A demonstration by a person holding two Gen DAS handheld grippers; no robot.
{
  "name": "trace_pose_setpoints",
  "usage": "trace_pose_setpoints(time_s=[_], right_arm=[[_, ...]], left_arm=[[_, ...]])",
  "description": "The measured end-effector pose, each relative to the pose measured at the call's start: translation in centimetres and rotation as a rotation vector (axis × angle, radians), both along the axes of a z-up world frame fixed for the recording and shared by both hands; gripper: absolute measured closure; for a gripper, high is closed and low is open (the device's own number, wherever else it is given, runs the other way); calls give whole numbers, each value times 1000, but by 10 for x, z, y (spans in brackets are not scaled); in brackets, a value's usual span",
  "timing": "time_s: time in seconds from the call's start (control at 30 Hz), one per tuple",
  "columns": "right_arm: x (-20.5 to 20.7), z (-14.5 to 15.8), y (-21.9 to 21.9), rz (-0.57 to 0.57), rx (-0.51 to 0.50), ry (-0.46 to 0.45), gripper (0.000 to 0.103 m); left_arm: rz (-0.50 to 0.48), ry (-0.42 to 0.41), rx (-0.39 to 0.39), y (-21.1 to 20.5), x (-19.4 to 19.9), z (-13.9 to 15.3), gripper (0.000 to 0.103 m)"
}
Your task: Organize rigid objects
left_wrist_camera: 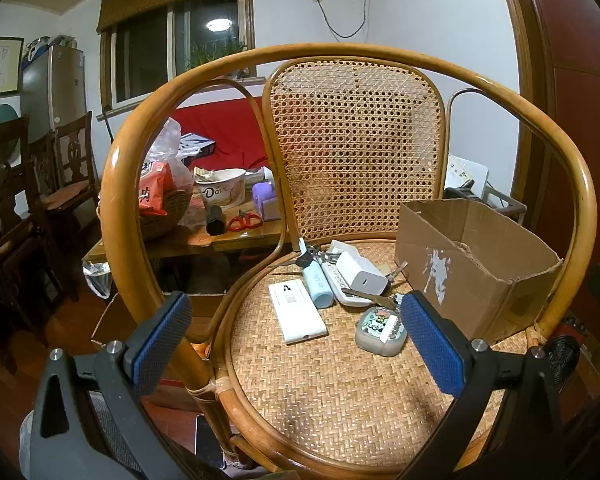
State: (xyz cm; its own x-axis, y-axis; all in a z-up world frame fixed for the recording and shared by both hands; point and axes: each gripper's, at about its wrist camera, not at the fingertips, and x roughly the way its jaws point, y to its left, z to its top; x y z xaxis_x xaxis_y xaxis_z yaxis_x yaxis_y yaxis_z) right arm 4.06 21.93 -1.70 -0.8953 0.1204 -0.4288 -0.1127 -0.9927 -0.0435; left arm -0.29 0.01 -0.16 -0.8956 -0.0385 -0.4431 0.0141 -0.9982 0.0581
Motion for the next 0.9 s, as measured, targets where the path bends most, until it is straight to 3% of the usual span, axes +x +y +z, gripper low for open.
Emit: trace_pose_setpoints(time_s=[0.9], right_arm=[[0,0,2,-6,1,-1,0]], left_arm=[[0,-3,1,0,-1,-1,0]])
